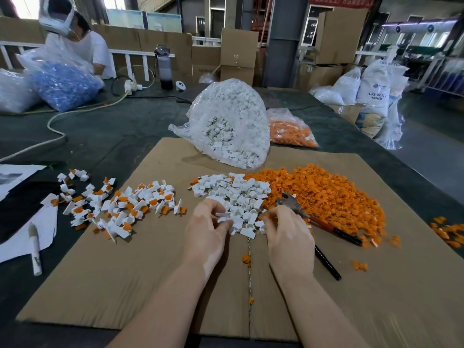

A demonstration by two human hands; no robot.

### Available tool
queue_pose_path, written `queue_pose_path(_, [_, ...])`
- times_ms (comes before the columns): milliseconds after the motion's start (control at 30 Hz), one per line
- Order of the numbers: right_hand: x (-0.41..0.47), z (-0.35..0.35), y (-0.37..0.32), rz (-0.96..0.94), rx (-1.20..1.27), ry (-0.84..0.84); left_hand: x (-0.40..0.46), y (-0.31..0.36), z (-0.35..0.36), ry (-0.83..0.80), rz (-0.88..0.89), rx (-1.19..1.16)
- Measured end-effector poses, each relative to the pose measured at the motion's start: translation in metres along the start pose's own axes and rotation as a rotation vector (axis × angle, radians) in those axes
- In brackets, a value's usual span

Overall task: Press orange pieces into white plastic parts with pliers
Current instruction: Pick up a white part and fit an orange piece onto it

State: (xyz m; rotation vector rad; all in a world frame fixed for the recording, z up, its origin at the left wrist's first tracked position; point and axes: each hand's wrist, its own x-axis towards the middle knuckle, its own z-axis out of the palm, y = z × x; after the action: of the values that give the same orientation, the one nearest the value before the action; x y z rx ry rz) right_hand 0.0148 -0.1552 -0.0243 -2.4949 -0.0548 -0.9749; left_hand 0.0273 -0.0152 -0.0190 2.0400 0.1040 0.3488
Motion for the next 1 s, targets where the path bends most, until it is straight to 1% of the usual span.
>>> queue_pose_path(133, [-0.0013, -0.0029, -0.0012, -0.038, 0.131, -0.042, -0.0008, 0.0007, 0.0013, -0.033, -0.026, -0.075])
queue_pose_path(200, [-0.0009, -0.0039, -0.0016, 0.001, 0.19, -0.05, -0.002, 0.002, 0.0022, -0.067, -0.018, -0.152])
queue_pose_path(267, [-0.0004, -0.0054, -0.0019, 0.06, 0.239, -0.082, -0.002, 0.0029, 0.0032, -0.083, 0.037, -0.179])
queue_pose_path(367, [-0.0007, -0.0066, -0.003, 0.078, 0.26, -0.108, -0.0005, 0.0027, 0.0028, -0.047, 0.117, -0.151])
queue_pose_path(533, [-0.0017, -0.0073, -0.0033, 0.055, 0.248, -0.129, -0.0019, 0.0023, 0.0023, -0.096, 0.149, -0.077])
queue_pose_path(700, [-0.0012, -0.0077, -0.0031, -0.033, 0.247, -0.126, -0.0009, 0.0014, 0.0019, -0.14, 0.1, -0.107])
queue_pose_path(767, [-0.0015, -0.007, -0.0026, -0.033, 0.254, -0.123, -0.0004, 0.0002, 0.0025, -0.136, 0.088, -0.105])
queue_pose_path(900, [-0.0017, -0.0069, -0.003, 0.0, 0.292, -0.111, 0.001, -0.0019, 0.0022, -0.117, 0.125, -0.019])
queue_pose_path(1000, [-0.0025, -0.0073, -0.0033, -0.013, 0.281, -0.149, 0.0016, -0.0012, 0.0033, -0.127, 0.149, 0.036])
